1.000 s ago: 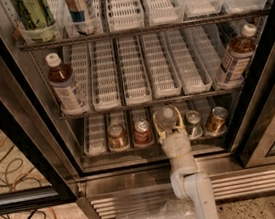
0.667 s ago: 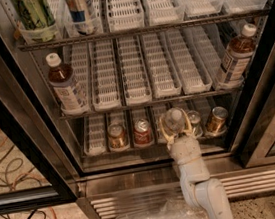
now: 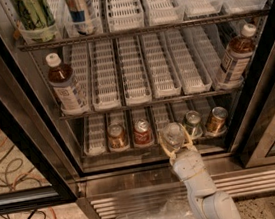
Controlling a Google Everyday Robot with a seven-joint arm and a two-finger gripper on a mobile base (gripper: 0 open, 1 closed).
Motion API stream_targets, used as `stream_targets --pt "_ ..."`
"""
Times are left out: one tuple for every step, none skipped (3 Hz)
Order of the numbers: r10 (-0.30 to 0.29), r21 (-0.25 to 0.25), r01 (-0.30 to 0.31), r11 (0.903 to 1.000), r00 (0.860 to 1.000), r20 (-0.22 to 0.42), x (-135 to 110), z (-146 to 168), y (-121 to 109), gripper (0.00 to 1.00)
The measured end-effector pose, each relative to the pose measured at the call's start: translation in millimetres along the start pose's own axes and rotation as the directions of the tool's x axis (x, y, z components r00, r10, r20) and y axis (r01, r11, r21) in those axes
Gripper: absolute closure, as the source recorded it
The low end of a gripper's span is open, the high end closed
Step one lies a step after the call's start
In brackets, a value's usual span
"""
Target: Pick water bottle from bottom shelf of fridge
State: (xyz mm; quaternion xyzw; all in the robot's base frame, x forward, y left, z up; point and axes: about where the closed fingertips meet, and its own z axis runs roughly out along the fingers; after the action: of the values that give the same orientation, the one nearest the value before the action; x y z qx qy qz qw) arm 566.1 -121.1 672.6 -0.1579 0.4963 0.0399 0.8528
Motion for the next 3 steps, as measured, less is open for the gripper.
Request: stream_targets --pt "0.006 -0.002 -0.006 1.0 1.0 0.0 -1 1 1 1.0" --pt "0.042 -0.086 -0.043 0.9954 0.999 -0.016 -15 -13 18 1.0" --pt "0.086 -0.189 -0.096 0.9773 0.994 -0.061 -55 -55 44 1.0"
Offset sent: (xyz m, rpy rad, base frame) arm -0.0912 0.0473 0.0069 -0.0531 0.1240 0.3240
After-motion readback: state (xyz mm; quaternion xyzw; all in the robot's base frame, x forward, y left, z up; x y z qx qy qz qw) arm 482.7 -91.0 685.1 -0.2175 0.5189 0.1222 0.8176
